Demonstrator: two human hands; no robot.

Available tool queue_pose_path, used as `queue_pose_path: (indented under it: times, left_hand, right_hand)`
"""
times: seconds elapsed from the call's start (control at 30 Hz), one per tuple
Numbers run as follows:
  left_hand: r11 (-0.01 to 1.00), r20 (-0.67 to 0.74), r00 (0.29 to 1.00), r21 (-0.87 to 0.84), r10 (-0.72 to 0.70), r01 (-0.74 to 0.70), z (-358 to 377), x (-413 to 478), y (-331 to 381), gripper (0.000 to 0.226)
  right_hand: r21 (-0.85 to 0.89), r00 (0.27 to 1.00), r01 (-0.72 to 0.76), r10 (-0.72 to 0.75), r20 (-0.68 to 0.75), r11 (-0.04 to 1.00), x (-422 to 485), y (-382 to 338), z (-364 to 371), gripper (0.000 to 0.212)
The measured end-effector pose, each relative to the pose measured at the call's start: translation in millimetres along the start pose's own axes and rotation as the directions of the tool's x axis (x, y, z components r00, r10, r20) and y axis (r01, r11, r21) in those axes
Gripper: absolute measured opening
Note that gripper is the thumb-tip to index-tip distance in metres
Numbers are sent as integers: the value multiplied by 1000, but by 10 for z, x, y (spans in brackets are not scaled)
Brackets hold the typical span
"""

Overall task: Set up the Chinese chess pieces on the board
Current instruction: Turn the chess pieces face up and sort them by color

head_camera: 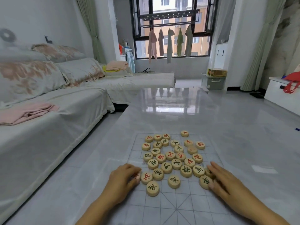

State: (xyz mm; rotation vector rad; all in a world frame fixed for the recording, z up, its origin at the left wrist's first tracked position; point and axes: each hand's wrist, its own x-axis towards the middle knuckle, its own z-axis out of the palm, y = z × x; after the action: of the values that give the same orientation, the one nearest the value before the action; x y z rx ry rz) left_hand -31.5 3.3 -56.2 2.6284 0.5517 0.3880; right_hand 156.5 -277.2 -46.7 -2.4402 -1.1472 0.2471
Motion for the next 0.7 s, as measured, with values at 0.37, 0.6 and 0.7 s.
queue_pose_path:
  times: [0.37, 0.6, 0.7]
  left_hand:
    - [993, -16, 993, 2, 116, -116, 237, 115, 177, 57]
    - [996, -114, 991, -65, -67, 60, 101, 475, -201, 70]
    - [997, -114, 991, -21, -72, 70, 92, 595, -204, 42]
  right_hand:
    - [-162, 995, -71, 82, 64, 984, -77, -145, 15, 140]
    - [-179, 988, -48, 73, 139, 983, -71, -300, 79, 135]
    - [-249, 985, -38, 78, 152, 968, -92, -319, 42, 104]
